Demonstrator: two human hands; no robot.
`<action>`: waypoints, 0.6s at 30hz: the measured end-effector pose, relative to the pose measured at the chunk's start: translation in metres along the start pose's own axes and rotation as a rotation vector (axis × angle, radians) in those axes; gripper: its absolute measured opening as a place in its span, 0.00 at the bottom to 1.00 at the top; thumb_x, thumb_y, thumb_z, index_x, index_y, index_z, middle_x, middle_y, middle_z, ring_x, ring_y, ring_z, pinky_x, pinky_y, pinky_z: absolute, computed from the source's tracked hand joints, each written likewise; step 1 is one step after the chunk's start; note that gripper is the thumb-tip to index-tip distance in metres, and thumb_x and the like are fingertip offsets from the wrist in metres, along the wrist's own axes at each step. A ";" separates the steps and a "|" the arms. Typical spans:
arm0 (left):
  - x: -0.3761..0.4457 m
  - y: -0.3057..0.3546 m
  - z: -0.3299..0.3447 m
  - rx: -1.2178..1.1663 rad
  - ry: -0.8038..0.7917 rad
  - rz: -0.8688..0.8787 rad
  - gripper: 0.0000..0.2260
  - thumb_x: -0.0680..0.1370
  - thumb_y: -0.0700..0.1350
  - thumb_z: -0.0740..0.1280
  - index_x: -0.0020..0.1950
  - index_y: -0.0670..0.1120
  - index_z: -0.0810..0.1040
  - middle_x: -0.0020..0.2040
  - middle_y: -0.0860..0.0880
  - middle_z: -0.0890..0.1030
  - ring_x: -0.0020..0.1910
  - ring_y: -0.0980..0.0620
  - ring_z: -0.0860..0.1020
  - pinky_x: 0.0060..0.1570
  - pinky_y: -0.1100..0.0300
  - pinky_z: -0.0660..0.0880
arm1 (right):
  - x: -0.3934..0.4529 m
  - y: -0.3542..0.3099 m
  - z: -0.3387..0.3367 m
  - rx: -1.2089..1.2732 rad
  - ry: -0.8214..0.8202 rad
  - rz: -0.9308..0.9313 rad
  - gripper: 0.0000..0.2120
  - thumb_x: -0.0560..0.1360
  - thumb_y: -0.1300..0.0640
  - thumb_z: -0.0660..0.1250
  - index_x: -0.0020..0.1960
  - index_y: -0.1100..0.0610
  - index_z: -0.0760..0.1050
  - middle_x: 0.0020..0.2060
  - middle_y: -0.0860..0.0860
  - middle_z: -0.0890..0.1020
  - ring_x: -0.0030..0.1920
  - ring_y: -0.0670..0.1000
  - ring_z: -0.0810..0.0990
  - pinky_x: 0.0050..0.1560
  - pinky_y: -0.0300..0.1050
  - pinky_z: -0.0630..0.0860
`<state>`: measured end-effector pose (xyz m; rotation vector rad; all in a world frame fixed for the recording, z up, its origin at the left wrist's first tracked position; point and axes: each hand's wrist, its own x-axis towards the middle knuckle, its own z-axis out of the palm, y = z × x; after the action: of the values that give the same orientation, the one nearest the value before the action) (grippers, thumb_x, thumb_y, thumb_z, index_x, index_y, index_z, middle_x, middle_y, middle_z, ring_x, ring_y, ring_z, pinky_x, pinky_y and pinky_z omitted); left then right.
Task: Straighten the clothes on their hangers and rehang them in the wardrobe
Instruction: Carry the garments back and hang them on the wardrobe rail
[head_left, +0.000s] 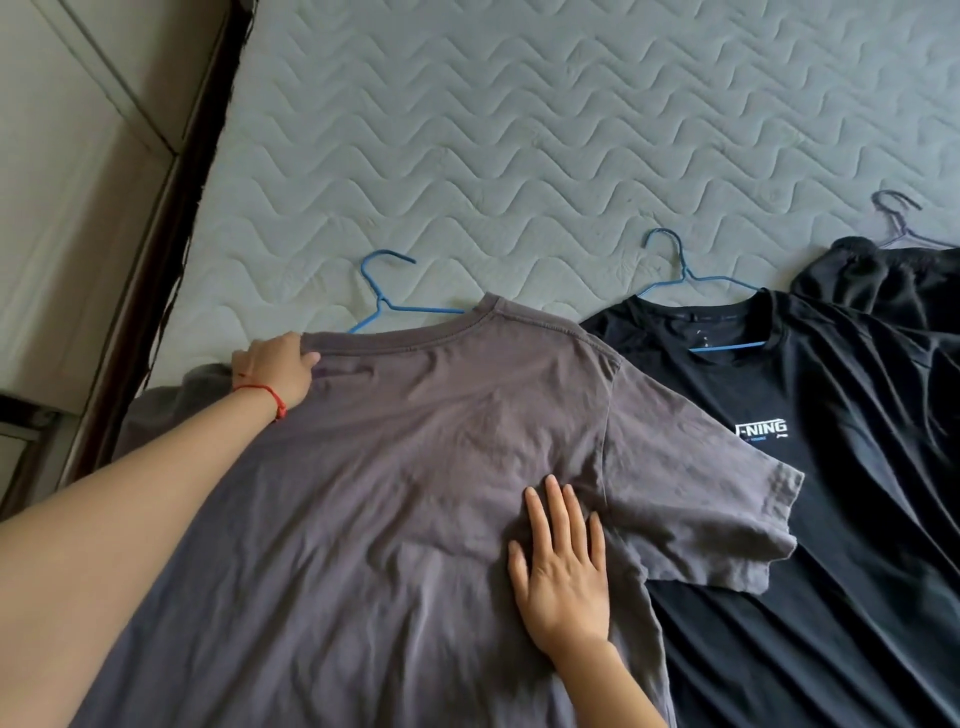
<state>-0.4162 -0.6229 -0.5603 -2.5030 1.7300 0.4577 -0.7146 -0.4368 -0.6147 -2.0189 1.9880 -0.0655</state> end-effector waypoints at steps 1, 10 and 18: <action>-0.010 0.001 -0.004 -0.063 -0.004 0.006 0.15 0.79 0.46 0.58 0.58 0.36 0.72 0.59 0.33 0.76 0.59 0.35 0.73 0.59 0.46 0.67 | 0.000 0.000 -0.001 0.012 -0.007 -0.001 0.27 0.72 0.45 0.55 0.70 0.52 0.63 0.70 0.52 0.70 0.71 0.51 0.60 0.71 0.47 0.44; -0.112 0.060 -0.075 -0.417 0.129 -0.044 0.08 0.73 0.37 0.67 0.52 0.38 0.78 0.52 0.38 0.80 0.53 0.39 0.76 0.46 0.59 0.65 | 0.026 0.058 -0.082 0.515 -0.075 -0.134 0.21 0.74 0.57 0.58 0.67 0.55 0.69 0.65 0.50 0.73 0.64 0.51 0.72 0.62 0.40 0.67; -0.148 0.114 -0.089 -0.385 0.329 -0.093 0.05 0.70 0.39 0.71 0.45 0.41 0.81 0.40 0.40 0.80 0.47 0.37 0.78 0.46 0.51 0.72 | 0.141 0.184 -0.162 0.365 0.077 0.014 0.15 0.75 0.62 0.61 0.61 0.60 0.74 0.60 0.57 0.76 0.62 0.58 0.72 0.59 0.49 0.69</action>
<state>-0.5512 -0.5502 -0.4209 -3.0668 1.7577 0.4260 -0.9269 -0.6037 -0.5310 -1.7911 1.8706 -0.4730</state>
